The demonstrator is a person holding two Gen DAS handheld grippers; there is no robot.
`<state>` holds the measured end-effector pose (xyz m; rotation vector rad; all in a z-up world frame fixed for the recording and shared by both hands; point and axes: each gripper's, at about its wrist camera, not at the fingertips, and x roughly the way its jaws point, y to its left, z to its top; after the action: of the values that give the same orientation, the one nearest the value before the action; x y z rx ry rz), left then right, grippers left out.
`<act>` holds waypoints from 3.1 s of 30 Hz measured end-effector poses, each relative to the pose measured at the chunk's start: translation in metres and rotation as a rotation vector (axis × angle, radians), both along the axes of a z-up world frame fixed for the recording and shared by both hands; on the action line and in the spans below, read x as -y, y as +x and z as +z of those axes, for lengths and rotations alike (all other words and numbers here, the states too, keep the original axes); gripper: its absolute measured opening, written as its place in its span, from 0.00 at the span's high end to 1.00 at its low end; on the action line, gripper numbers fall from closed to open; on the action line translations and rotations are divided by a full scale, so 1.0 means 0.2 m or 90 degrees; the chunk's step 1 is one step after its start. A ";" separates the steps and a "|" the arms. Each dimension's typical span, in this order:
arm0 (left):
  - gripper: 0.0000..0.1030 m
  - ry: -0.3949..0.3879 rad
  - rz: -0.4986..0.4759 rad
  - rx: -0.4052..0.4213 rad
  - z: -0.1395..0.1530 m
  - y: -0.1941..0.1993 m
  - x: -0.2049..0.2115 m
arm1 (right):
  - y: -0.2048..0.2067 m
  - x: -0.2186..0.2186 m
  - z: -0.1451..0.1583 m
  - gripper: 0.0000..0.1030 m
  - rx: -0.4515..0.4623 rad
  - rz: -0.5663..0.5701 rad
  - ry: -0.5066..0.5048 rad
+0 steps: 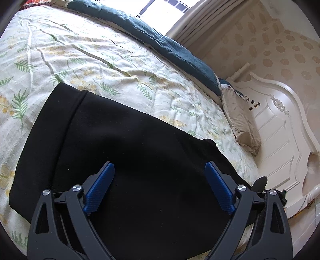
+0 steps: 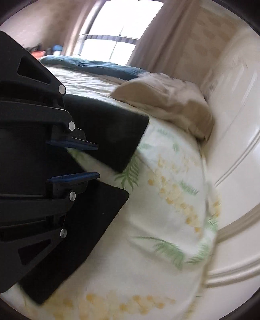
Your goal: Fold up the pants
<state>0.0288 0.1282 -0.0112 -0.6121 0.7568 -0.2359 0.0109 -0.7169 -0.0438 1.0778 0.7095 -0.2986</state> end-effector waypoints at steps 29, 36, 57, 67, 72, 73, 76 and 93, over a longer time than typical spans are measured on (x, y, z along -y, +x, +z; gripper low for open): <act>0.10 -0.011 0.001 0.008 0.00 -0.02 0.01 | -0.01 -0.09 -0.06 0.86 0.086 -0.041 0.123; 0.10 -0.012 0.001 0.007 0.00 -0.02 0.01 | 0.01 -0.31 -0.04 0.59 0.119 0.061 0.136; 0.10 -0.040 -0.002 0.015 -0.01 -0.03 -0.01 | 0.06 -0.43 -0.04 0.54 0.175 0.030 0.138; 0.10 -0.048 -0.004 0.014 -0.01 -0.03 -0.03 | 0.00 -0.05 -0.01 0.59 0.094 -0.177 0.049; 0.10 -0.034 -0.005 0.016 -0.01 -0.03 -0.01 | 0.09 0.02 -0.01 0.61 0.060 -0.146 0.043; 0.10 -0.033 -0.005 0.015 -0.01 -0.03 -0.01 | 0.13 -0.01 0.00 0.61 0.052 -0.137 0.033; 0.07 -0.038 -0.007 0.016 -0.01 -0.03 -0.01 | 0.15 -0.05 -0.02 0.68 0.058 -0.112 0.036; 0.06 -0.033 -0.012 0.011 -0.01 0.00 0.00 | -0.25 -0.10 0.22 0.96 0.243 -0.119 0.067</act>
<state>0.0281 0.1291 -0.0142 -0.6521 0.7425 -0.2785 -0.0387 -0.6959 0.0001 1.2605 0.2853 -0.2080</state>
